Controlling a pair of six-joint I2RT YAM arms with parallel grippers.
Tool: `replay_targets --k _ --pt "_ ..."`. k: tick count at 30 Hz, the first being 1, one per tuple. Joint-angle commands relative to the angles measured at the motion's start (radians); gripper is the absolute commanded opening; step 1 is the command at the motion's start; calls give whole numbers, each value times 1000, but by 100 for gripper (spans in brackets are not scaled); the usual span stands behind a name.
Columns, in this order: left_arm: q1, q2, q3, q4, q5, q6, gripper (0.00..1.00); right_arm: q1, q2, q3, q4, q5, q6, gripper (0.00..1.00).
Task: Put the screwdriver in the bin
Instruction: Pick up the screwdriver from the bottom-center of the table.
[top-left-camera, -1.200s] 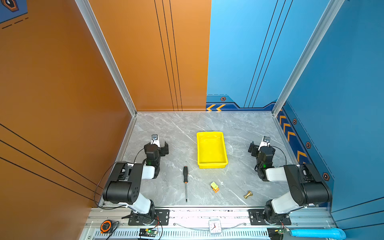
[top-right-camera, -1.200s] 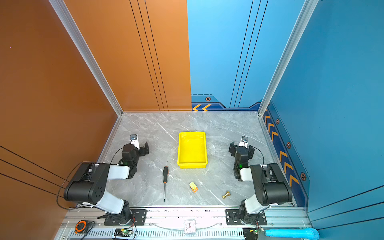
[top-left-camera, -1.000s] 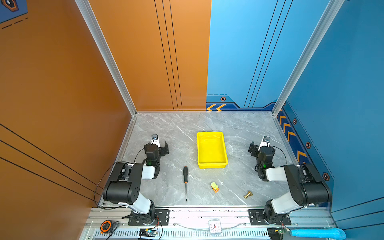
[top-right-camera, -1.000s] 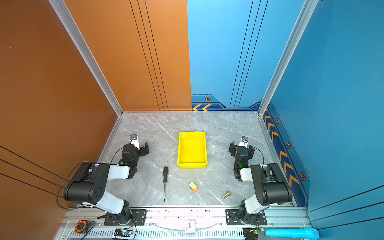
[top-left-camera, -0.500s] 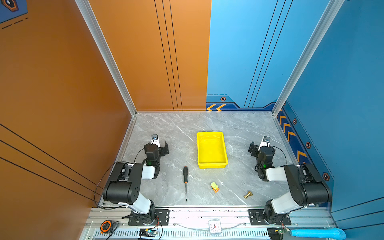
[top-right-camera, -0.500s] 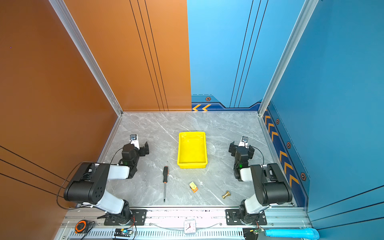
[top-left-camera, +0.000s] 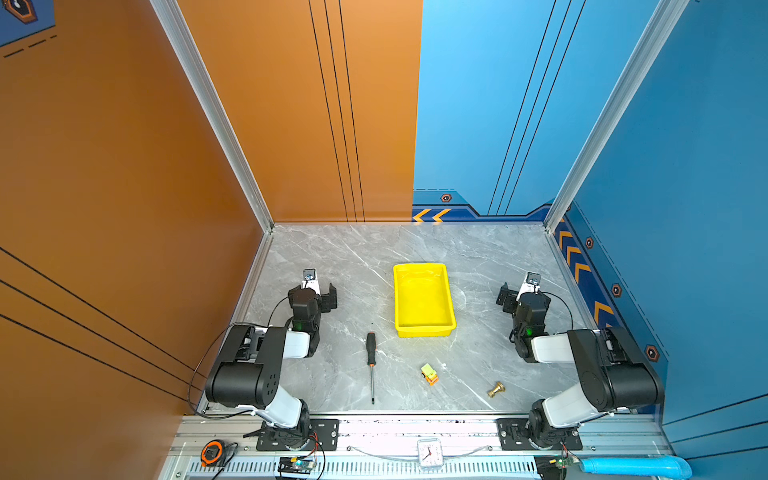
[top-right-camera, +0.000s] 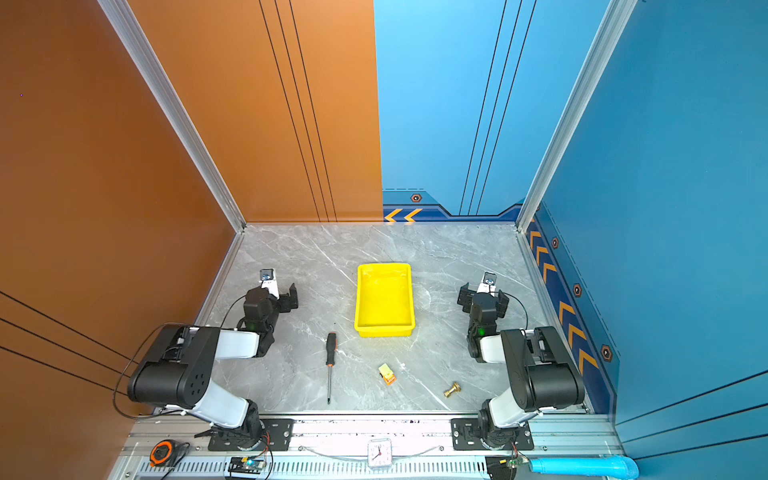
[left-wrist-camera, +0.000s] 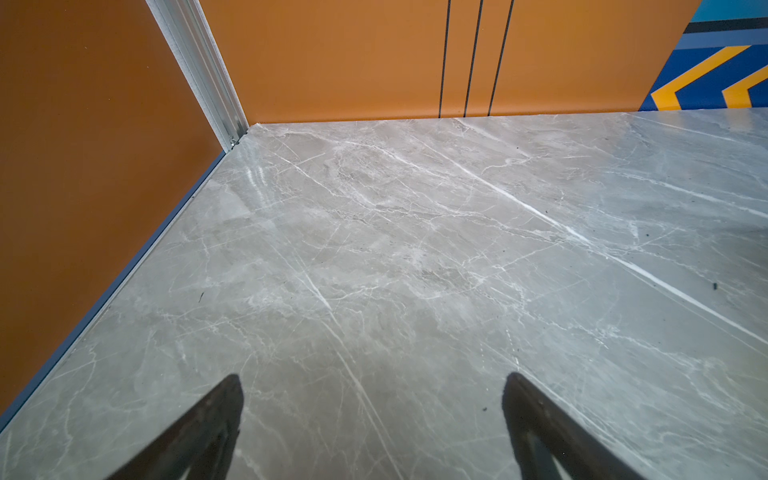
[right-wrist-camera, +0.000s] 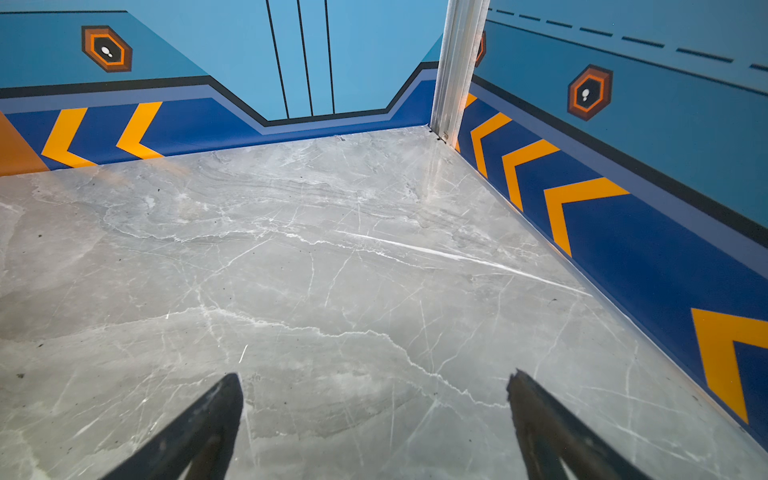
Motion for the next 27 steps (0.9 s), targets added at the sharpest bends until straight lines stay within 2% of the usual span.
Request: replay_targets --k 1,6,9,10,11,12,18,20,23,25,27 --pt "11 7 -9 13 26 11 98 -6 8 6 6 25 -7 100" --pt "13 -38 0 -34 2 4 98 15 -16 -23 47 66 -18 100" --pt "14 -136 63 -255 -24 -14 98 29 -29 -110 212 38 -51 100" --pt "14 -168 83 -329 -20 -16 98 48 -47 -128 236 72 -63 100" --pt "13 -201 95 -390 -18 -22 98 78 -84 -132 211 178 -65 100" --pt "12 -231 105 -438 -22 -36 98 88 -132 -130 174 230 -62 100" --pt "-19 -416 211 -832 -27 -181 98 104 -454 -36 -240 189 -44 100" --pt "-41 -445 305 -1059 -42 -290 98 109 -572 56 -501 222 96 100" --pt "-96 -436 441 -1394 -49 -411 98 119 -652 232 -917 216 275 100" --pt "-142 -434 479 -1499 -28 -446 98 141 -652 335 -1140 218 355 100" --pt "-201 -441 491 -1565 11 -476 98 160 -629 420 -1292 132 398 100"
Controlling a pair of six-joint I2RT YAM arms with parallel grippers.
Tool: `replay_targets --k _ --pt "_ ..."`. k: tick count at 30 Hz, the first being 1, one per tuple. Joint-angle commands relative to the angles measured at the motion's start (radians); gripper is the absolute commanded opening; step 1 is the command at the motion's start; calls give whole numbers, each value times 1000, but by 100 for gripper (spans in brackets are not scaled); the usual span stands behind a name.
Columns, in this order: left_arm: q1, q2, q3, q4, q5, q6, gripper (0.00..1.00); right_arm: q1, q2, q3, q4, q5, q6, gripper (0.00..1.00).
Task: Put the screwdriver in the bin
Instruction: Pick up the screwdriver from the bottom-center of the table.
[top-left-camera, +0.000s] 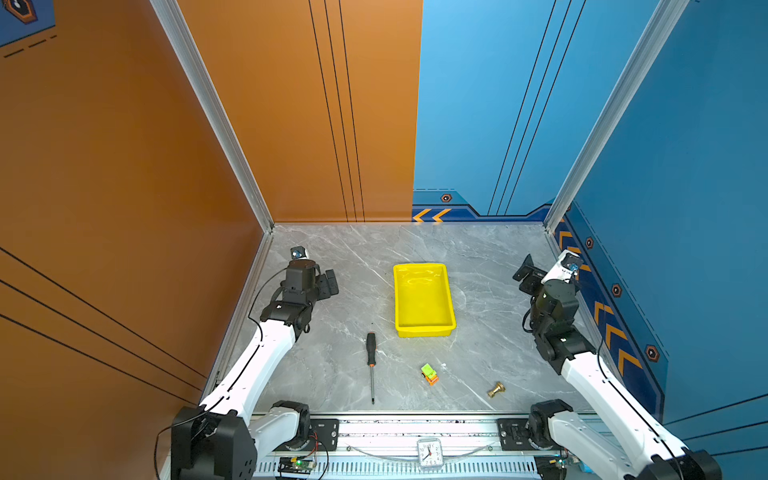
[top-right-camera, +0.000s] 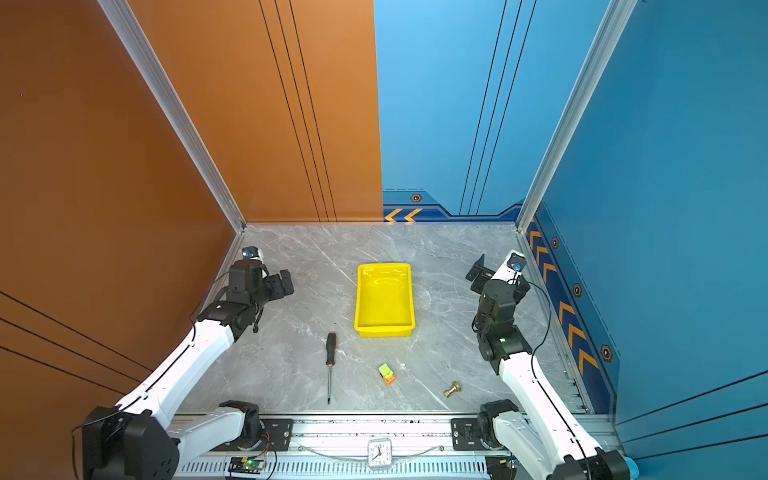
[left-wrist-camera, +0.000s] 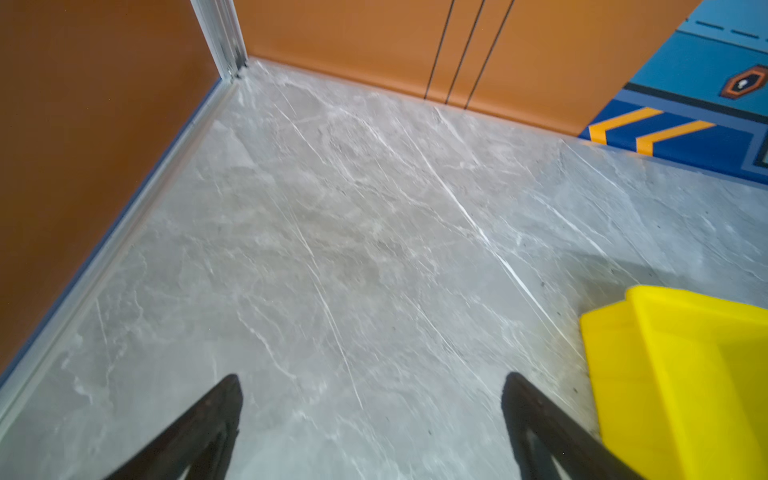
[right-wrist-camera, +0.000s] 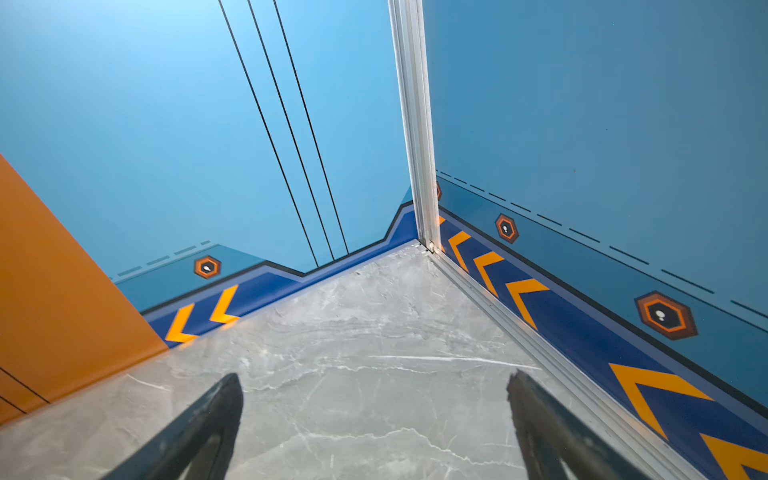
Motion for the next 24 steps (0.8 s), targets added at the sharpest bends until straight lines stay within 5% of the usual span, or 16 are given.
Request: replay_targets --k 1,5,10,24 --pt "-84 -6 29 -353 51 -131 98 35 34 105 -501 -108 165 100" --pt "-194 21 54 -491 84 -222 98 178 98 206 -593 -196 136 100" --pt "-299 88 61 -560 118 -280 98 394 245 311 -604 -326 -68 100" --pt "-431 314 84 -437 156 -370 99 737 390 366 -600 -494 -226 100"
